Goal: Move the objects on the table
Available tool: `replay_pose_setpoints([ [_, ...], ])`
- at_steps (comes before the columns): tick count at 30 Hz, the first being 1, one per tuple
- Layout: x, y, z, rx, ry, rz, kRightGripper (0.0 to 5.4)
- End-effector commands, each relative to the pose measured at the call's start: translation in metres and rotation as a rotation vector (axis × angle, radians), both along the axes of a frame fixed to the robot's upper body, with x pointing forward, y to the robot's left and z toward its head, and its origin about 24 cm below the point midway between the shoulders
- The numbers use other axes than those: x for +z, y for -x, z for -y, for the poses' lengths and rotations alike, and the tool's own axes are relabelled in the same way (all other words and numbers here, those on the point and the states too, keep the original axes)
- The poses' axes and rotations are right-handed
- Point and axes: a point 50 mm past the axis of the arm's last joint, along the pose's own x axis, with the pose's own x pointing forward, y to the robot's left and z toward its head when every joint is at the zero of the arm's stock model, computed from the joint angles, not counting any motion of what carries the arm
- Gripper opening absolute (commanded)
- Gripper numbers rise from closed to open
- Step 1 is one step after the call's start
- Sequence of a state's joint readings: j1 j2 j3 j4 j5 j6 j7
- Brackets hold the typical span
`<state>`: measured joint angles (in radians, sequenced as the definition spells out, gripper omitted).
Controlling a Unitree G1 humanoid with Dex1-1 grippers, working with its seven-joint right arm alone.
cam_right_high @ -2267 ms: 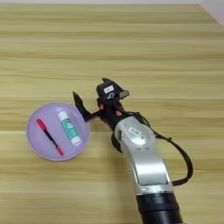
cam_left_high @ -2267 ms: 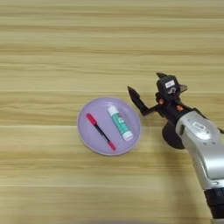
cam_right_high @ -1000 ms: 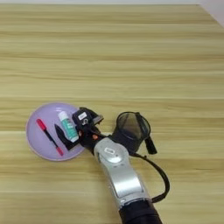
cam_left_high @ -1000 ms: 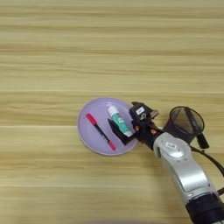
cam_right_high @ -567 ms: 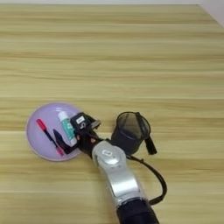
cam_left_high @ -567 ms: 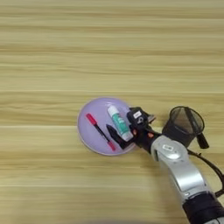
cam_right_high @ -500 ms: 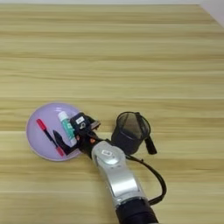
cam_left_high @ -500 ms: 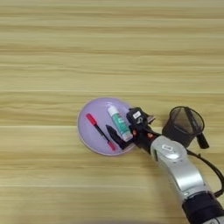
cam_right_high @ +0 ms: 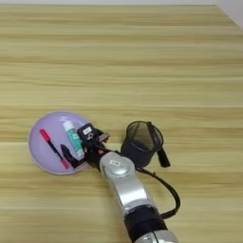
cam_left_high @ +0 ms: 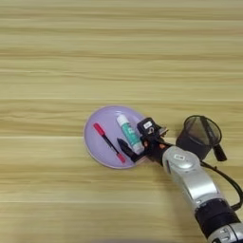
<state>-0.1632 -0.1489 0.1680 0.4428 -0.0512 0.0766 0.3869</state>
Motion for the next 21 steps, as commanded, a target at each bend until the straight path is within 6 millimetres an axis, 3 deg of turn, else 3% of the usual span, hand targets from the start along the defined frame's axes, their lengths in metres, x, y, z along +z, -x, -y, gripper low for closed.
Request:
replay_pose_setpoints([
  [1,0.027,-0.023,-0.004,0.01,0.008,0.126,5.36],
  [21,0.011,-0.02,0.0,0.016,0.092,0.06,5.36],
])
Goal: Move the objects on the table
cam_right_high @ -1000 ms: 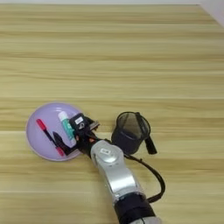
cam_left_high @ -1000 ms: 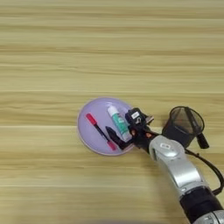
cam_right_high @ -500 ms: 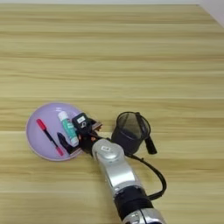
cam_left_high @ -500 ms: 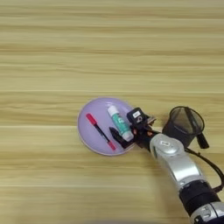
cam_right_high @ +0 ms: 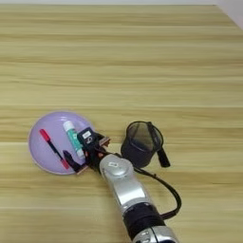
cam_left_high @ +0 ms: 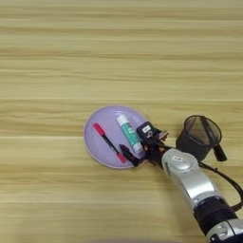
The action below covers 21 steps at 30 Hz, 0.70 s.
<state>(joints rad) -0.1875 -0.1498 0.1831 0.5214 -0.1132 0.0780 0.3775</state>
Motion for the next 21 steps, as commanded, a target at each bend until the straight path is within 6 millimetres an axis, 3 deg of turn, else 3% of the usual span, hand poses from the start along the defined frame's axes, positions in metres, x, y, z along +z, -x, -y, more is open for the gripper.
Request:
replay_pose_setpoints([
  [1,0.0225,-0.0216,-0.0007,-0.002,0.015,0.104,5.36],
  [21,0.0183,-0.0282,0.0033,-0.021,0.04,0.087,5.36],
])
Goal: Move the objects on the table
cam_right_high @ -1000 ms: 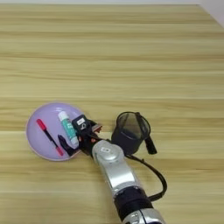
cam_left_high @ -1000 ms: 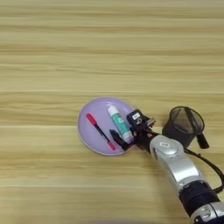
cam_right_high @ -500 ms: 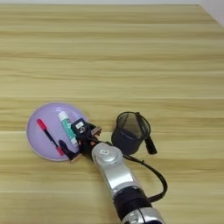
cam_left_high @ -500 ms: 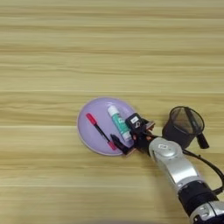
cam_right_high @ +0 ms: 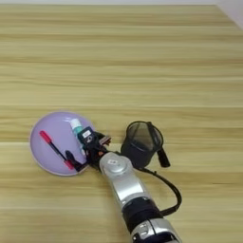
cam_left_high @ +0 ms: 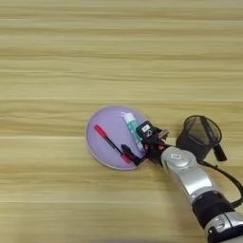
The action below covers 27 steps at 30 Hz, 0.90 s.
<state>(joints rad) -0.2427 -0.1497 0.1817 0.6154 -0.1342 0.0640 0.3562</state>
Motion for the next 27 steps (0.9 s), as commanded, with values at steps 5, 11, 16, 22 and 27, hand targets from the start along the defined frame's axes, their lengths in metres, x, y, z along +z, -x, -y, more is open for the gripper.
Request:
replay_pose_setpoints([
  [5,0.0223,-0.0208,0.0009,-0.003,-0.001,0.101,5.36],
  [11,0.0223,-0.0206,0.0008,0.001,-0.001,0.103,4.67],
  [16,0.0223,-0.0204,0.0007,0.003,-0.001,0.105,4.13],
  [22,0.0227,-0.0201,0.0008,0.002,-0.001,0.107,3.53],
  [27,0.0229,-0.0198,0.0006,0.003,-0.002,0.108,3.04],
])
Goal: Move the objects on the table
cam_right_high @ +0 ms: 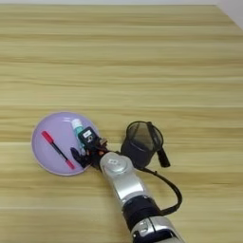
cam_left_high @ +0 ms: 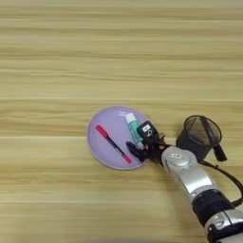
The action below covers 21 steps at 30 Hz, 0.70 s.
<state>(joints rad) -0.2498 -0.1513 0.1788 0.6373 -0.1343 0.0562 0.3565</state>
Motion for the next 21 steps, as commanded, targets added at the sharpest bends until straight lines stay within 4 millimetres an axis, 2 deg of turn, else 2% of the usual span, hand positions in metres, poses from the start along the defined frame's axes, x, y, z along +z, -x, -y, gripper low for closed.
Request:
replay_pose_setpoints([
  [1,0.0247,-0.0195,-0.001,0.006,-0.005,0.115,2.98],
  [14,0.025,-0.0192,-0.001,0.004,-0.009,0.116,1.7],
  [21,0.0255,-0.019,-0.0008,0.001,-0.013,0.117,1.67],
])
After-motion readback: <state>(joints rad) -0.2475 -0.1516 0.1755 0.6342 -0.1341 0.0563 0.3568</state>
